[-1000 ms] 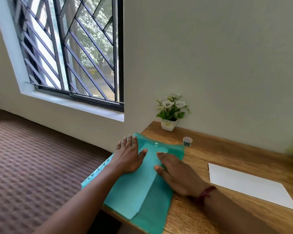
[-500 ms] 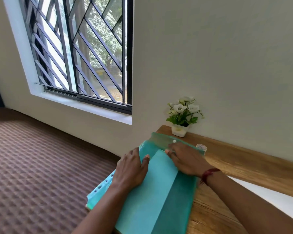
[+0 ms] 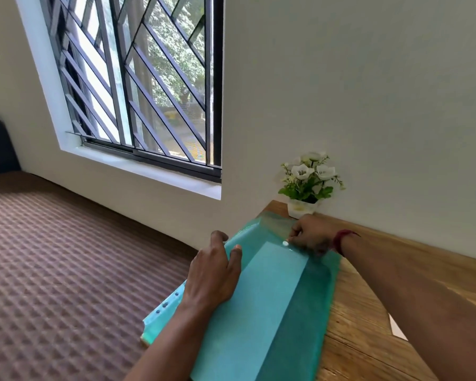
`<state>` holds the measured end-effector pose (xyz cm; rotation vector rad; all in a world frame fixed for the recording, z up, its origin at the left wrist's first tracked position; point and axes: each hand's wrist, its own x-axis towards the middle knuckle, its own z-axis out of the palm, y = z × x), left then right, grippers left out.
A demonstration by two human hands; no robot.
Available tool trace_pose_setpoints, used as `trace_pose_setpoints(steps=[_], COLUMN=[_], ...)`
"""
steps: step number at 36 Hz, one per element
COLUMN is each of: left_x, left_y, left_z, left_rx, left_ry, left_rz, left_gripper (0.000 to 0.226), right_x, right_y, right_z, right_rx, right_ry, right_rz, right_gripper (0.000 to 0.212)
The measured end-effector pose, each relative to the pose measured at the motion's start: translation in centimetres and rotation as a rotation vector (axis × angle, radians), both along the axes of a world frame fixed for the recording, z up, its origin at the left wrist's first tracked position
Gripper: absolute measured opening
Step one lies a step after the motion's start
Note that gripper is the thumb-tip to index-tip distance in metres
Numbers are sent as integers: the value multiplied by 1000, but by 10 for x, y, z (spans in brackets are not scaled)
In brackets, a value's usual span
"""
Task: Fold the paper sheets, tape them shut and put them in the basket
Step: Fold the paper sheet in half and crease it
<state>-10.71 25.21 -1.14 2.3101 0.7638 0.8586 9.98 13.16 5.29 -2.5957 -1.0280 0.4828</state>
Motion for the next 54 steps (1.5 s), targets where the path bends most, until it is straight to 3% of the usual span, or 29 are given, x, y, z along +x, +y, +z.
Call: trace_pose_setpoints(steps=[3, 7, 10, 20, 24, 26, 29, 34, 54], left_x=[-1, -2, -3, -3, -3, -3, -4, -5, 0], left_y=[-1, -1, -2, -1, -1, 0, 3, 4, 4], left_z=[0, -1, -1, -2, -3, -3, -4, -6, -10], left_rx=[10, 38, 56, 57, 50, 46, 24, 7, 75], left_ry=[-20, -49, -67, -95, -95, -91, -77, -54, 79], left_rz=[1, -13, -22, -35, -37, -36, -36, -41, -13], left_gripper=[25, 21, 19, 19, 18, 19, 21, 24, 26], right_x=[-1, 4, 6, -1, -5, -6, -10, -10, -33], right_y=[1, 3, 2, 5, 6, 6, 6, -1, -34], right_z=[6, 5, 5, 3, 1, 0, 0, 4, 56], right_rx=[1, -11, -13, 15, 54, 54, 41, 71, 403], right_ry=[88, 167, 239, 275, 212, 157, 0, -223, -707], right_rz=[-17, -22, -11, -5, 2, 25, 42, 62, 145], right_gripper=[21, 7, 13, 13, 7, 18, 6, 9, 12])
